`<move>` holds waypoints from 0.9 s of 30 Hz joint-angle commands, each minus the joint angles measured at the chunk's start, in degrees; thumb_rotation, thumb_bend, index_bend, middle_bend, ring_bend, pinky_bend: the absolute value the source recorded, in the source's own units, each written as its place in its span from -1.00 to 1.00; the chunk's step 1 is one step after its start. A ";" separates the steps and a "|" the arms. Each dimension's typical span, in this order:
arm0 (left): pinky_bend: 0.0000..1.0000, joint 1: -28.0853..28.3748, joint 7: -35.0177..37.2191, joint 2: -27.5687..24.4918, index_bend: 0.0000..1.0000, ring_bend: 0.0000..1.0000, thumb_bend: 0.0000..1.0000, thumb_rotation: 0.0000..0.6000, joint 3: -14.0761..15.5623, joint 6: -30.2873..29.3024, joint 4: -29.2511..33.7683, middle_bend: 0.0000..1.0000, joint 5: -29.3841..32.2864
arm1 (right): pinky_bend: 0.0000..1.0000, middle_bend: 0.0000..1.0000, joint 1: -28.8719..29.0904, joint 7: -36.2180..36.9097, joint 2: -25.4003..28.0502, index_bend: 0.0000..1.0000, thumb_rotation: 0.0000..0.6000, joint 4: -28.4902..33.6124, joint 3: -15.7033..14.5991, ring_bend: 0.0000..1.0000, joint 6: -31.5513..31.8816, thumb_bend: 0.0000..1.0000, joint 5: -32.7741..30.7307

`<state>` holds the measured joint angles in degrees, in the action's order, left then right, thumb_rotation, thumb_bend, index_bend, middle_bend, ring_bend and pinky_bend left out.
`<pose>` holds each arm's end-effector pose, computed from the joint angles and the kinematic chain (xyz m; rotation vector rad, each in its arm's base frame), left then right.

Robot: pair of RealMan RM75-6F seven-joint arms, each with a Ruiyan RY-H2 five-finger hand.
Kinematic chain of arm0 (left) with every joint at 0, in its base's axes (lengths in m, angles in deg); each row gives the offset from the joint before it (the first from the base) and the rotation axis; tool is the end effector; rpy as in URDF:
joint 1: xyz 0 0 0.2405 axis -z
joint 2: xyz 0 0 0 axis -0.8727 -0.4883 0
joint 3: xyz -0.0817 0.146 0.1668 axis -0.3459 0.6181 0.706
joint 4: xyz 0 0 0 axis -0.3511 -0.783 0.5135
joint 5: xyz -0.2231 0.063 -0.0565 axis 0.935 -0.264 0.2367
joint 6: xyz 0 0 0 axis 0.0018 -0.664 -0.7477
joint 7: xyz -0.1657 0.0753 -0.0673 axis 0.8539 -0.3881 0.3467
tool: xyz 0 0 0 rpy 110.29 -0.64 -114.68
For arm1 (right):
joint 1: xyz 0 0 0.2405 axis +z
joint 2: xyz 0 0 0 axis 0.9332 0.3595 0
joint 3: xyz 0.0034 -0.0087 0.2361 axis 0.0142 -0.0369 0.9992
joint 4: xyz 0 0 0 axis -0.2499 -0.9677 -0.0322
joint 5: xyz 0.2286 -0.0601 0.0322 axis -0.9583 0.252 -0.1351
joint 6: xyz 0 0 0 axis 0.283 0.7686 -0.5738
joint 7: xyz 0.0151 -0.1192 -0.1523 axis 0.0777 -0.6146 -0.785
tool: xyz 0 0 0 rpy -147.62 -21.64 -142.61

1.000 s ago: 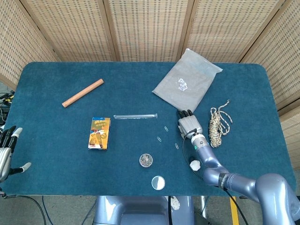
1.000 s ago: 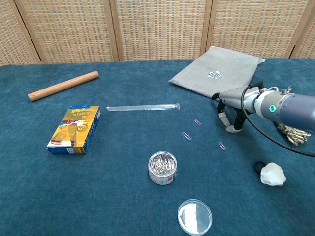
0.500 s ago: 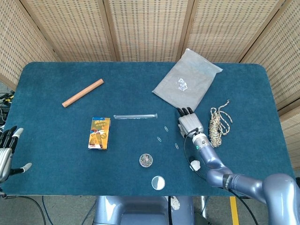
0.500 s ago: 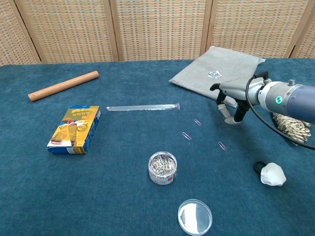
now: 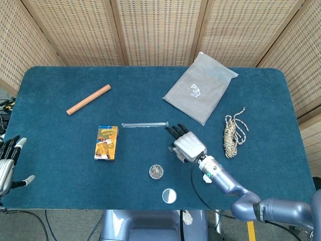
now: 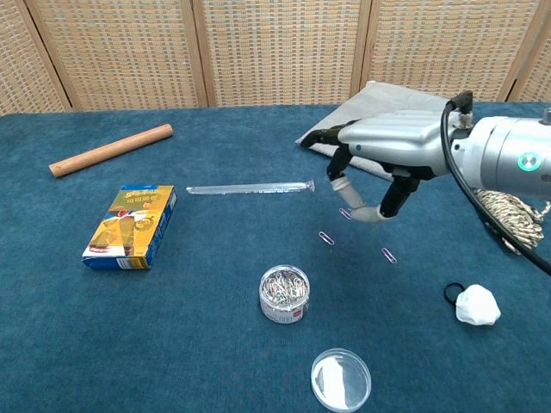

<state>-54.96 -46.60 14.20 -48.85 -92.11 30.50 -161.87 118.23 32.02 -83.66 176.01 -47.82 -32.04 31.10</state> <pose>-0.2961 0.2310 0.1263 -1.3927 -0.9245 -0.7513 -0.0638 -0.3519 -0.0626 2.1668 -0.6719 0.8961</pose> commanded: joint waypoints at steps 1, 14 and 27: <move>-1.00 -0.03 0.01 0.01 -1.00 -1.00 -1.00 1.00 0.05 -0.03 -0.01 -1.00 -0.06 | -1.00 -1.00 0.77 -0.74 -0.58 0.34 1.00 2.10 -0.47 -1.00 0.06 -0.15 1.63; -1.00 0.04 0.81 -0.10 -1.00 -1.00 -1.00 1.00 -0.10 0.58 -0.62 -1.00 0.82 | -1.00 -1.00 4.30 -6.55 -8.73 0.34 1.00 1.57 0.36 -1.00 -1.78 -0.16 -4.91; -1.00 0.21 0.37 0.08 -1.00 -1.00 -1.00 1.00 0.02 0.83 -0.51 -1.00 0.73 | -1.00 -1.00 5.95 -8.97 -13.65 0.34 1.00 -2.34 1.05 -1.00 -0.77 -0.15 -10.72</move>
<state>-54.76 -46.23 14.28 -48.83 -91.29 29.98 -161.15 123.98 23.47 -96.90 173.97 -46.82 -33.04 20.87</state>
